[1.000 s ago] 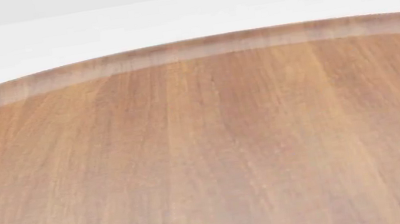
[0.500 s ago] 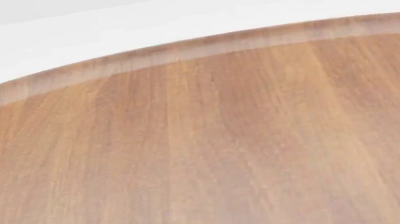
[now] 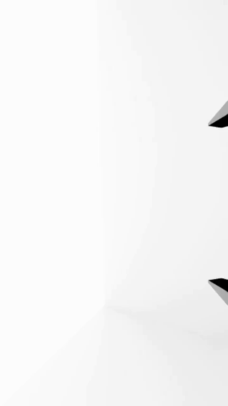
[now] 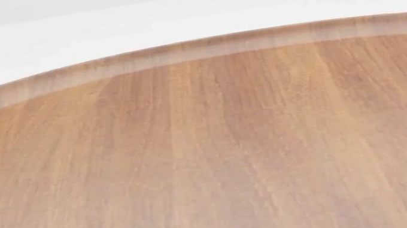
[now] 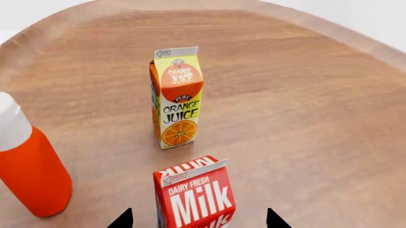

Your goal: Pick the milk and place it in the basket.

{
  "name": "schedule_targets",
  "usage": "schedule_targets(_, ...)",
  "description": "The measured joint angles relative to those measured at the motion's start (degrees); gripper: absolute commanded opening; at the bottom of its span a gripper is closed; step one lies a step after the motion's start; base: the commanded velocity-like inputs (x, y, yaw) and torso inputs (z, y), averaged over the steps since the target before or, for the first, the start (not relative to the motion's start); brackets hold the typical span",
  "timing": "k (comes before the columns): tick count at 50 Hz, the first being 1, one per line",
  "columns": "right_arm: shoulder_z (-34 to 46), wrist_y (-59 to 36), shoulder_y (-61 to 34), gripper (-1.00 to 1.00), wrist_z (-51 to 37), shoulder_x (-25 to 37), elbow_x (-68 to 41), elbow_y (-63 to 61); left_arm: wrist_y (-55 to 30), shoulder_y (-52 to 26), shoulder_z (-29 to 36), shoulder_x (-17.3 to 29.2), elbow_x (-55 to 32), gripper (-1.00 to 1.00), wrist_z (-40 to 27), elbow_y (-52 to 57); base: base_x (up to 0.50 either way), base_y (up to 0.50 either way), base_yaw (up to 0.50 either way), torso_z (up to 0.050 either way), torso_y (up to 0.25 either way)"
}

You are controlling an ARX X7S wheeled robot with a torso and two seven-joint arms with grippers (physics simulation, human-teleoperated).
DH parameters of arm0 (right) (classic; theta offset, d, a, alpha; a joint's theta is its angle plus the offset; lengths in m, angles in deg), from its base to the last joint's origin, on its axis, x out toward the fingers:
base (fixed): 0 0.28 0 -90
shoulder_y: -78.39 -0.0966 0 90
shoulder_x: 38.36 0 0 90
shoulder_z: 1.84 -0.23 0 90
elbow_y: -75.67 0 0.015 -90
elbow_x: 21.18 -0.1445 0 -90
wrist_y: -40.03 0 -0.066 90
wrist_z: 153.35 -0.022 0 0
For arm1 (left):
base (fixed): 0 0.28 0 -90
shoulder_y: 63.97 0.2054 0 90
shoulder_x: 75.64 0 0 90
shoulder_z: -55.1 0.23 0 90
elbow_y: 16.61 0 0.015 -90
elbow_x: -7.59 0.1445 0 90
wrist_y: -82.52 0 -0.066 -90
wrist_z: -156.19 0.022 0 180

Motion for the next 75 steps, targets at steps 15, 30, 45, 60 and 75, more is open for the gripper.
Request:
schedule_targets(15, 2.19, -0.25, -2.53, 1.0, 1.33, -1.67, 1.18, 2.8, 0.31, 0.1, 0.25, 0.12, 0.08, 1.0, -0.11, -0.14, 0.0, 0.0, 0.0, 0.0, 0.0)
schedule_targets(30, 4.23, -0.27, -3.91, 1.0, 2.22, -2.67, 2.34, 4.6, 0.46, -0.14, 0.59, 0.39, -0.06, 1.0, -0.31, -0.28, 0.0, 0.0, 0.0, 0.0, 0.0)
schedule_targets(45, 5.92, 0.4, -5.34, 1.0, 3.1, -4.19, 3.34, 7.63, 0.72, -0.33, 1.17, 0.53, 0.05, 1.0, -0.31, -0.4, 0.0, 0.0, 0.0, 0.0, 0.0)
schedule_targets(60, 7.95, 0.65, -7.74, 1.0, 4.07, -6.43, 4.67, 11.31, 1.17, 0.06, 1.2, 0.65, 0.17, 1.0, -0.29, -0.47, 0.0, 0.0, 0.0, 0.0, 0.0)
schedule_targets(75, 10.3, 0.92, -8.67, 1.0, 4.78, -7.65, 6.07, 13.53, 1.61, 0.63, 1.03, 0.77, 0.26, 1.0, -0.36, -0.52, 0.0, 0.0, 0.0, 0.0, 0.0)
